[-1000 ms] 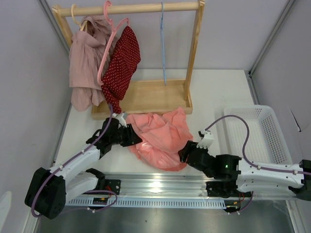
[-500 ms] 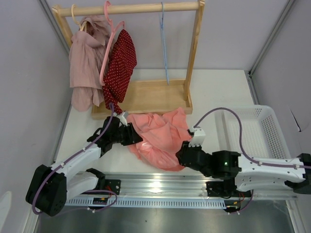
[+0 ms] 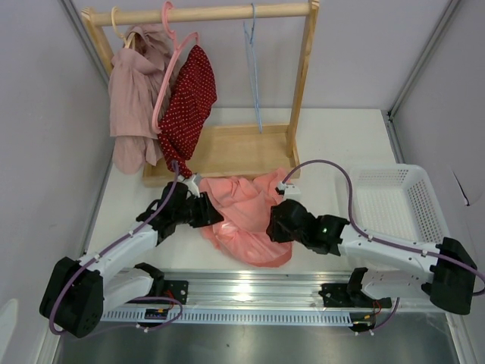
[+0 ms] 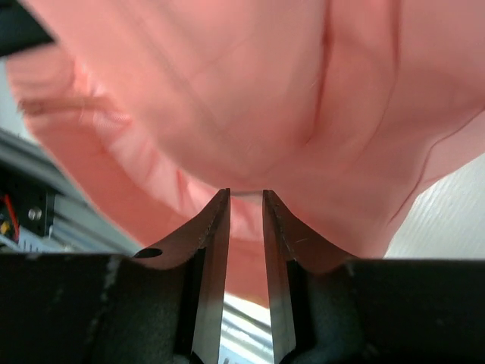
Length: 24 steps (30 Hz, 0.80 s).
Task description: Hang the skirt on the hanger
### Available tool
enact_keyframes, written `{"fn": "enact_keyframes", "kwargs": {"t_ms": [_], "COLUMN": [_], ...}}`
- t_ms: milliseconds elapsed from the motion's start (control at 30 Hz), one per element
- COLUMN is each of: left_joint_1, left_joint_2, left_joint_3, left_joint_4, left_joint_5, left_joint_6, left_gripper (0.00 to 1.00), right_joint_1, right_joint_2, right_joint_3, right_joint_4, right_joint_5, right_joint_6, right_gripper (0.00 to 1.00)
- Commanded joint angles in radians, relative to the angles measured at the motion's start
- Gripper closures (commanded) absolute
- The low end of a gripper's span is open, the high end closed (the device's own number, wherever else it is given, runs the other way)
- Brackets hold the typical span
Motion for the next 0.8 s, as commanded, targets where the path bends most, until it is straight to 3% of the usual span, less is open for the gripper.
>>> {"fn": "enact_keyframes", "kwargs": {"t_ms": [0,367,767], "left_joint_1": [-0.012,-0.030,-0.066], "left_joint_2": [-0.005,0.016,-0.006], "left_joint_3": [0.035,0.035,0.085], "left_joint_4": [0.006,0.019,0.023], "left_joint_5": [0.001,0.005,0.039], "left_joint_6": [0.026,0.024,0.061], "left_gripper": [0.59,0.57,0.45], "right_joint_1": [-0.088,-0.207,-0.211], "right_joint_2": [0.023,0.028,-0.004], "right_joint_3": [-0.005,-0.042,-0.067], "right_joint_4": [0.077,0.138,0.118], "right_joint_5": [-0.073,-0.087,-0.073], "right_joint_6": [-0.082,-0.148,-0.140], "right_gripper": [0.71,0.71,0.71]}}
